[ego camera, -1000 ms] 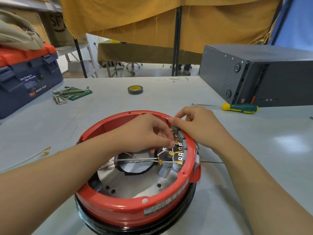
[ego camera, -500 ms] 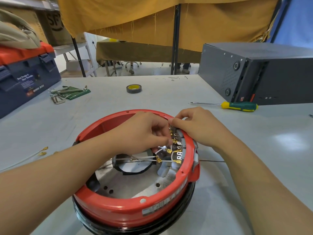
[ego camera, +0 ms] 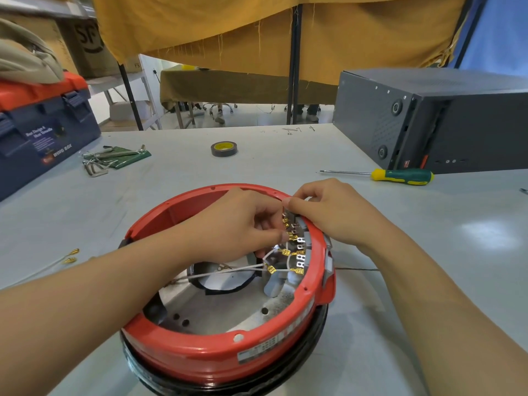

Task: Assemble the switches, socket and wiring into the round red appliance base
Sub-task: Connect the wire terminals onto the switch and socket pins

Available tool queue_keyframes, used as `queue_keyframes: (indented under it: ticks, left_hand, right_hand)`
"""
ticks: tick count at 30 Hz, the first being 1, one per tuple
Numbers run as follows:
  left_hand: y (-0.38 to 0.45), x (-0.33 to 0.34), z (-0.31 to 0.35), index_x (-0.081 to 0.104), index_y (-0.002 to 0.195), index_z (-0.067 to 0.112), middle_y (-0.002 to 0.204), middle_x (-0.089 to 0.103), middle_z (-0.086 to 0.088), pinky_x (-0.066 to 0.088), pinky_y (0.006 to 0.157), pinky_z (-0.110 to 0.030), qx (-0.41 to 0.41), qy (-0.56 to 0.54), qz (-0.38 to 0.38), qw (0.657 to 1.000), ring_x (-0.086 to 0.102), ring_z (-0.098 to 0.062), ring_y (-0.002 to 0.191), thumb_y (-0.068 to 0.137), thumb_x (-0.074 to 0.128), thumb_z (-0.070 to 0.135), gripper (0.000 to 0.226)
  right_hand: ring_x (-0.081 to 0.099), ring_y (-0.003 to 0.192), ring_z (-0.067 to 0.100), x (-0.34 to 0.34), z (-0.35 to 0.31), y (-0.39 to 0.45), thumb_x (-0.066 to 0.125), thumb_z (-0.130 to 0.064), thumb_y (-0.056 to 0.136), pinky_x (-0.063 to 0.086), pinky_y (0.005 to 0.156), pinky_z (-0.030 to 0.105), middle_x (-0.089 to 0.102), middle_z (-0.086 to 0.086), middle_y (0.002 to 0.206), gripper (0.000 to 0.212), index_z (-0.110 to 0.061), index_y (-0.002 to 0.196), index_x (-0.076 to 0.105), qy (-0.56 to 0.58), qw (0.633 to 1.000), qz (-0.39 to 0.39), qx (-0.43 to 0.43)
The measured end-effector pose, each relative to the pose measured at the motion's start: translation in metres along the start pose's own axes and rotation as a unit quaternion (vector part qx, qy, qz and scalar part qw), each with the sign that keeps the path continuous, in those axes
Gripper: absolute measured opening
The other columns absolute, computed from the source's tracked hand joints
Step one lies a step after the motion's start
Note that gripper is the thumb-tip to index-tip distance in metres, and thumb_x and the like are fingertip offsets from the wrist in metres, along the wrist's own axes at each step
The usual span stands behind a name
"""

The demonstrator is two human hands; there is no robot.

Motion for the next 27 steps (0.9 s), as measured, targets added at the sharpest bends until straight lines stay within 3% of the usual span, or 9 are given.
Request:
queue_keyframes:
  ticks: [15, 20, 27]
  left_hand:
    - [-0.0008, 0.0047, 0.0049, 0.054, 0.063, 0.025, 0.055, 0.054, 0.019, 0.037, 0.055, -0.007, 0.02, 0.019, 0.018, 0.999, 0.051, 0.001, 0.054, 0.084, 0.067, 0.016, 0.027]
    - [-0.0011, 0.0027, 0.0038, 0.053, 0.064, 0.03, 0.058, 0.055, 0.02, 0.036, 0.056, -0.008, 0.027, 0.028, 0.01, 0.999, 0.051, 0.0, 0.057, 0.085, 0.066, 0.015, 0.029]
    - [-0.0037, -0.0004, 0.0039, 0.052, 0.068, 0.029, 0.062, 0.055, 0.018, 0.035, 0.056, -0.008, 0.046, 0.044, 0.006, 0.998, 0.05, -0.002, 0.058, 0.088, 0.063, 0.016, 0.026]
  right_hand:
    - [0.06, 0.071, 0.011, 0.0, -0.0012, -0.0012, 0.056, -0.04, 0.086, 0.047, 0.066, 0.025, 0.066, -0.003, 0.077, 0.024, -0.022, 0.087, 0.072, -0.002, 1.0, -0.001, -0.001]
    - [0.055, 0.061, 0.006, 0.0, -0.0013, -0.0013, 0.056, -0.04, 0.086, 0.039, 0.054, 0.02, 0.062, -0.006, 0.068, 0.023, -0.023, 0.084, 0.071, -0.004, 1.0, -0.003, -0.002]
    - [0.056, 0.061, 0.005, 0.0011, -0.0004, -0.0003, 0.055, -0.042, 0.088, 0.037, 0.053, 0.019, 0.061, -0.007, 0.067, 0.025, -0.022, 0.085, 0.071, -0.011, 1.0, -0.004, -0.007]
Point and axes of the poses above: each hand's wrist, its own y-axis towards the middle knuckle, its own x-axis out of the palm, z = x × y, the point moved 2 cm from there along y, towards the middle knuckle
